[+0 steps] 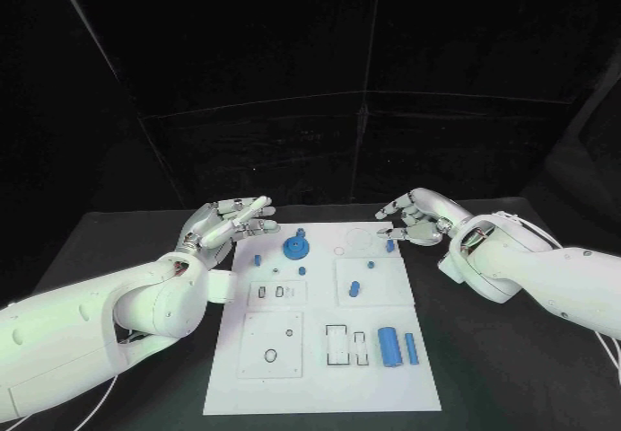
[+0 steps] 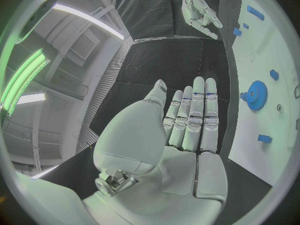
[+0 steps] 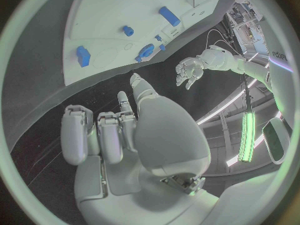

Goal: Assemble the parts on the task board

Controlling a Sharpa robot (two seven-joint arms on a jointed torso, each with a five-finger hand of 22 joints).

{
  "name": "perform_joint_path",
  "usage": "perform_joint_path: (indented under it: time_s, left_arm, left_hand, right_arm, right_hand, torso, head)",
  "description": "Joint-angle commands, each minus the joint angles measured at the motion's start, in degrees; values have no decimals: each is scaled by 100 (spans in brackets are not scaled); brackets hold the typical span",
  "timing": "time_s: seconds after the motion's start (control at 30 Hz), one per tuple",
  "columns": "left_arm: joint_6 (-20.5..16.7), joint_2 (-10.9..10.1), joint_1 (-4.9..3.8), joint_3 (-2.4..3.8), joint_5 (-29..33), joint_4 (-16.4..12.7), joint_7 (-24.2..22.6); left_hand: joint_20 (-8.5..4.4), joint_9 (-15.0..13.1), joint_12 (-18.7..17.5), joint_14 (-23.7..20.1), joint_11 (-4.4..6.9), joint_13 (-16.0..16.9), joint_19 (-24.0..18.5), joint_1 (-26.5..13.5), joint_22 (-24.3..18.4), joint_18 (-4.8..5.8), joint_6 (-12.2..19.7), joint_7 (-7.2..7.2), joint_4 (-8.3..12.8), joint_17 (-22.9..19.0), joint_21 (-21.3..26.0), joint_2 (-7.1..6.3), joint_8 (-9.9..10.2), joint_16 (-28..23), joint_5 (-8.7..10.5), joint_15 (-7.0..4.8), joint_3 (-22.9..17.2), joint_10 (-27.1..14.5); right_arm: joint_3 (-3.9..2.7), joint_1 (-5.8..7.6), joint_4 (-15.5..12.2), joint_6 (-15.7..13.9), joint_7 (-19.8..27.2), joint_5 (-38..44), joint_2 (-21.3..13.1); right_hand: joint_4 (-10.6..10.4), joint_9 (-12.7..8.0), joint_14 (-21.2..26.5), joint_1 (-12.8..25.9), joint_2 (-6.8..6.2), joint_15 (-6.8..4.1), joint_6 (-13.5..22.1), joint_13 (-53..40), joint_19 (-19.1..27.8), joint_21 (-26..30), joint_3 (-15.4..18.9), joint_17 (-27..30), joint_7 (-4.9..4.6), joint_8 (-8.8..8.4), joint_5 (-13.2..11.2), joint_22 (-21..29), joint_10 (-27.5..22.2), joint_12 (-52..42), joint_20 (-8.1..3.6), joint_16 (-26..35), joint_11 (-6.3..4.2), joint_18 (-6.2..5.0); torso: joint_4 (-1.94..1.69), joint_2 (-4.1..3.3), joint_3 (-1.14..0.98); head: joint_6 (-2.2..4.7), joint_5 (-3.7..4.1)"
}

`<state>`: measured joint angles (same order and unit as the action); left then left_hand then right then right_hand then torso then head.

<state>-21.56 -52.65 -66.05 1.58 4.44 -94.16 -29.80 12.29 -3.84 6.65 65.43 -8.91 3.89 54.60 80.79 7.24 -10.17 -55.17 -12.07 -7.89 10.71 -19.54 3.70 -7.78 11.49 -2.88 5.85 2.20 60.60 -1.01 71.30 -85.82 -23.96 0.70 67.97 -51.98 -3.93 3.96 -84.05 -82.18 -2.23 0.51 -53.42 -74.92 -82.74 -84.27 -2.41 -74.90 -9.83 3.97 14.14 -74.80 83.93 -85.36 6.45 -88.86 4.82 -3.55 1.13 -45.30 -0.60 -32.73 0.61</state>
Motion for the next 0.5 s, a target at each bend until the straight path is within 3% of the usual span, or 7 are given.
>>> perform_joint_path:
  time_s: [0.03, 0.23, 0.37, 0.5]
  left_arm:
    - [113, 29, -5, 5, -35, 32, -51]
    - [129, 68, 0, 4, -35, 83, -50]
    - [132, 82, 2, 4, -35, 107, -53]
    - [138, 99, 4, 4, -35, 126, -54]
  left_hand:
    - [17, 0, -24, 9, -11, -2, 4, 42, -8, -36, -29, -2, 46, 5, 30, 12, 25, -37, -17, 27, -3, 12]
    - [17, -1, -24, 10, -10, -2, 6, 45, -9, -36, -32, 0, 50, 6, 30, 14, 25, -39, -17, 26, -5, 16]
    - [16, -1, -25, 10, -7, -1, 7, 53, -10, -36, -35, 3, 57, 8, 31, 17, 25, -43, -18, 25, -8, 22]
    - [16, -1, -26, 10, -7, -1, 8, 56, -11, -36, -36, 4, 60, 8, 31, 17, 25, -44, -18, 25, -9, 23]
  right_arm:
    - [0, -1, 127, 175, 399, -376, -66]
    - [2, -92, 427, 303, 468, -402, -115]
    - [2, -190, 552, 350, 478, -407, -76]
    - [2, -334, 678, 343, 467, -409, 14]
  right_hand:
    - [83, -4, -544, -101, 7, -9, -30, -956, 0, -20, -18, -1272, 0, -10, 70, -3, 196, 30, 3, -33, -5, 52]
    - [180, -9, -545, -146, -38, -6, -8, -938, 5, -17, -27, -1275, -5, -20, 90, 3, 179, 49, 6, -34, -1, 51]
    - [194, -11, -544, -145, -53, -5, 4, -929, 9, -13, -21, -1274, -7, -24, 82, 12, 172, 57, 7, -33, 1, 49]
    - [215, -19, -544, -133, -63, 1, 57, -908, 12, -11, -13, -1273, -17, -39, 74, 17, 154, 77, 10, -33, 10, 48]
  torso:
    - [10, 11, -40]
    - [13, 19, -71]
    - [26, 22, -64]
    - [8, 20, -55]
  head:
    - [8, 16]
    - [-11, 29]
    - [-28, 20]
    - [-33, 23]
